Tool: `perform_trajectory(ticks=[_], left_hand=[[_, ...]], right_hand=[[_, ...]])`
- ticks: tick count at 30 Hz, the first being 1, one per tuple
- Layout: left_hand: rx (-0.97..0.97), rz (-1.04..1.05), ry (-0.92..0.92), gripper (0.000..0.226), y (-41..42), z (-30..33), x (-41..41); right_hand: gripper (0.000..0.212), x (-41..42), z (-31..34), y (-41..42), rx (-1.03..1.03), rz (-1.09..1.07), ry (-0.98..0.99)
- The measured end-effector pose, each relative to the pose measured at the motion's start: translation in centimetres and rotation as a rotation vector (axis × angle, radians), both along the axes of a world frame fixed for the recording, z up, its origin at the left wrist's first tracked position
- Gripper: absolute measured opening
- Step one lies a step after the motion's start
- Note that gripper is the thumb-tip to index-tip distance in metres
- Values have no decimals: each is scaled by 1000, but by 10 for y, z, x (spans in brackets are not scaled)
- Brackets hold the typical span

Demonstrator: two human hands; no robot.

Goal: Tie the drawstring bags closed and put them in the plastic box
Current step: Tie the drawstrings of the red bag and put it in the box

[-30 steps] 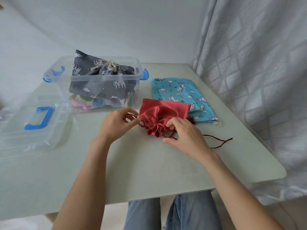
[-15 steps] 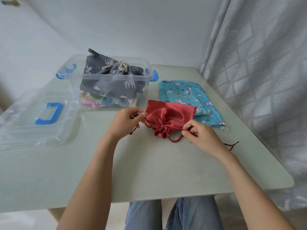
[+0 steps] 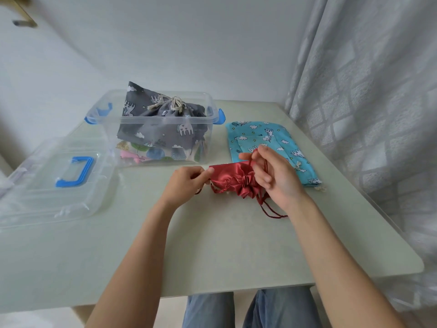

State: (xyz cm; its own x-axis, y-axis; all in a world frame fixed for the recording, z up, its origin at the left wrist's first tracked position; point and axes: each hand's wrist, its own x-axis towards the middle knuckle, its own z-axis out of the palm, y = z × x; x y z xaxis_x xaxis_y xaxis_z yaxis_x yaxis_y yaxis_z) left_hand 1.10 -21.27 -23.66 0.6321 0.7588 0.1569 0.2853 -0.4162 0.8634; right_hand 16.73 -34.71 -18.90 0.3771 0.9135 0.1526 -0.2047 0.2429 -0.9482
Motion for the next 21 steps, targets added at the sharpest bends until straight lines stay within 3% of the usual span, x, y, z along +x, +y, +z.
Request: perform_trajectory(ticks=[3, 6, 12, 14, 18, 21], left_hand=[[-297, -47, -254, 42, -7, 14, 0], [-426, -150, -424, 36, -8, 24, -2], [-319, -341, -423, 20, -1, 41, 1], [-290, -341, -407, 21, 5, 39, 3], [-264, -298, -417, 20, 11, 21, 4], [-253, -302, -478, 17, 13, 19, 6]], right_hand=[[22, 0, -3, 17, -111, -68, -201], [31, -1, -8, 27, -235, -47, -433], [20, 7, -20, 40, -272, -93, -717], [7, 12, -22, 43, -289, -88, -775], [17, 17, -32, 41, -318, -100, -846], [8, 17, -37, 41, -311, -112, -904]])
